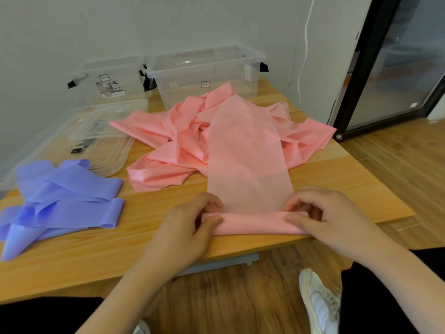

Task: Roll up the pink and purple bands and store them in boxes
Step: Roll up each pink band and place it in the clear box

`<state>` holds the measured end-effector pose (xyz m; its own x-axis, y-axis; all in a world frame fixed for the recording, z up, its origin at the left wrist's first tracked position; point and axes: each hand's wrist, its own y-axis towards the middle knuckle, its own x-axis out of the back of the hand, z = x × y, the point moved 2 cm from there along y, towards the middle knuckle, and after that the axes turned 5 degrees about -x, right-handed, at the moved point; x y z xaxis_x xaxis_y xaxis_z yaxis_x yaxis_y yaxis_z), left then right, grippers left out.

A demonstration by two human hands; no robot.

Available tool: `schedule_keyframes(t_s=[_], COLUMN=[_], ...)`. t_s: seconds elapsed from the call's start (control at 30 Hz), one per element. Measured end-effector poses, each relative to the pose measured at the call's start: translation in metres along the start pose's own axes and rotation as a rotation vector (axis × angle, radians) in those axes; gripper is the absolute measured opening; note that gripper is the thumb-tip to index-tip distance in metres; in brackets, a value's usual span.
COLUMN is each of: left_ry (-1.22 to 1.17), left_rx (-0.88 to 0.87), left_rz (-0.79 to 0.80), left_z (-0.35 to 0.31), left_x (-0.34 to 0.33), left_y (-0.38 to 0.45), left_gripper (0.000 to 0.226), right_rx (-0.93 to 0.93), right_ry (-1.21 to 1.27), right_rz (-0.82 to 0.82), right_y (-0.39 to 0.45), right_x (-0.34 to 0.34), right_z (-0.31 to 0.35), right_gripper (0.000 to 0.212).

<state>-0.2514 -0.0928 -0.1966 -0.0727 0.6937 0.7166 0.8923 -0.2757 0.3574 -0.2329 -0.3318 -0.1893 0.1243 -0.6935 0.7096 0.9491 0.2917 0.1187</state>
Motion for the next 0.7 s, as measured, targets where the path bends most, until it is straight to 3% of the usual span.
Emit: schedule_keyframes(t_s=[0.1, 0.2, 0.4, 0.47, 0.53, 0.6, 0.7], left_ry=[0.106, 0.227, 0.262, 0.231, 0.184, 0.195, 0.410], left_rx=[-0.026, -0.077, -0.159, -0.130, -0.065, 0.000, -0.108], left_rz=[-0.072, -0.106, 0.035, 0.043, -0.001, -0.045, -0.022], left_z=[0.000, -0.001, 0.002, 0.004, 0.004, 0.001, -0.001], left_x=[-0.004, -0.005, 0.000, 0.000, 0.000, 0.000, -0.002], left_y=[0.005, 0.002, -0.007, -0.004, 0.002, 0.007, 0.007], left_gripper=[0.009, 0.021, 0.042, 0.039, 0.026, 0.026, 0.027], right_rx=[0.032, 0.095, 0.101, 0.086, 0.070, 0.047, 0.032], right_ry=[-0.046, -0.152, -0.165, -0.125, -0.095, -0.050, -0.079], right_rz=[-0.126, -0.200, -0.012, -0.029, -0.076, -0.140, -0.180], right_y=[0.002, 0.003, 0.002, 0.003, 0.005, 0.007, 0.010], right_x=[-0.004, -0.003, 0.003, 0.001, -0.001, -0.002, -0.006], right_z=[-0.004, -0.007, -0.010, -0.009, -0.006, -0.004, -0.004], right_gripper=[0.020, 0.011, 0.017, 0.012, 0.015, 0.022, 0.021])
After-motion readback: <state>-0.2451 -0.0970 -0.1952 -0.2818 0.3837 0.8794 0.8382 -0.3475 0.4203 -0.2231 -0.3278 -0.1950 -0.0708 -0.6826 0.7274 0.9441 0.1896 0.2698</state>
